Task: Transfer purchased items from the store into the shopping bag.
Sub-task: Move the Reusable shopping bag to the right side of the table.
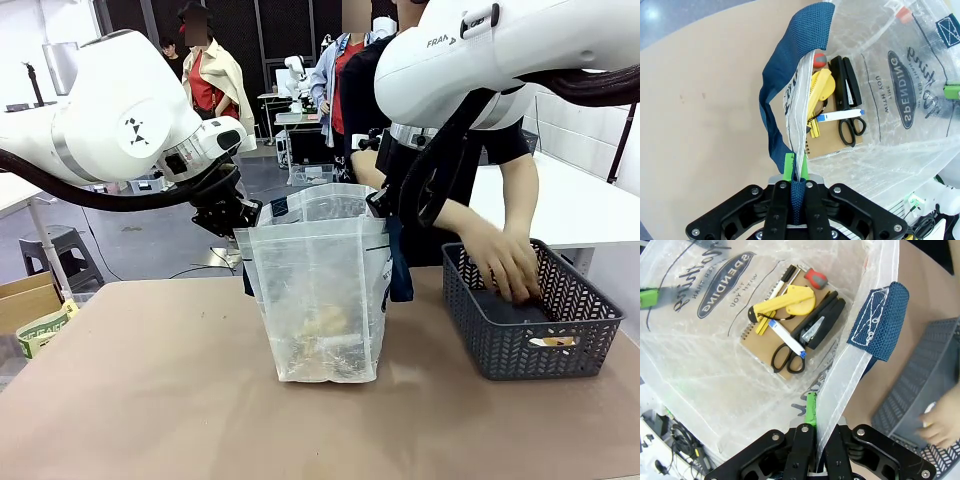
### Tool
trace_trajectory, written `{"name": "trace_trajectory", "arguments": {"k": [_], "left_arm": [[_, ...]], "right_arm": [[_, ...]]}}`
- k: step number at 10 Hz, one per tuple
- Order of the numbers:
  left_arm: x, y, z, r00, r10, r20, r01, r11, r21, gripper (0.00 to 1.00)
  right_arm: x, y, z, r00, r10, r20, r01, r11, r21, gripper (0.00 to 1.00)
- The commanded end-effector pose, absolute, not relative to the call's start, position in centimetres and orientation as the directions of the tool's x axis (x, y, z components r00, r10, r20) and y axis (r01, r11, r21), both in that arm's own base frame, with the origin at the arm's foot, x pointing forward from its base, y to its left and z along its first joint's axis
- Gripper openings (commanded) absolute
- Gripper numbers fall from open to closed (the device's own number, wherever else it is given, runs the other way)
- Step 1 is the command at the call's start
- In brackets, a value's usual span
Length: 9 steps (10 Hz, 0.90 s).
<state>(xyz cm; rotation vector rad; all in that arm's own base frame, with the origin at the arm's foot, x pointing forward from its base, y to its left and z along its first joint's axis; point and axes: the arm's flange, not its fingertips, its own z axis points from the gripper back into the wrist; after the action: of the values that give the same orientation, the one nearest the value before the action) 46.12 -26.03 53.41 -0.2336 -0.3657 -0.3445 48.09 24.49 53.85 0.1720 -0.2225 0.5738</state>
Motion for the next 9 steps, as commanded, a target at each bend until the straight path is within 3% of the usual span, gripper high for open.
{"name": "trace_trajectory", "arguments": {"k": [1, 9], "left_arm": [[46.11, -25.68, 53.47, 0.881, -0.271, 0.388, 0.354, 0.921, -0.161, 0.0], [46.11, -25.68, 53.47, 0.881, -0.271, 0.388, 0.354, 0.921, -0.161, 0.0]], "right_arm": [[48.15, 24.16, 54.04, 0.818, 0.513, 0.259, -0.551, 0.829, 0.097, 0.0], [48.15, 24.16, 54.04, 0.818, 0.513, 0.259, -0.551, 0.829, 0.097, 0.0]]}}
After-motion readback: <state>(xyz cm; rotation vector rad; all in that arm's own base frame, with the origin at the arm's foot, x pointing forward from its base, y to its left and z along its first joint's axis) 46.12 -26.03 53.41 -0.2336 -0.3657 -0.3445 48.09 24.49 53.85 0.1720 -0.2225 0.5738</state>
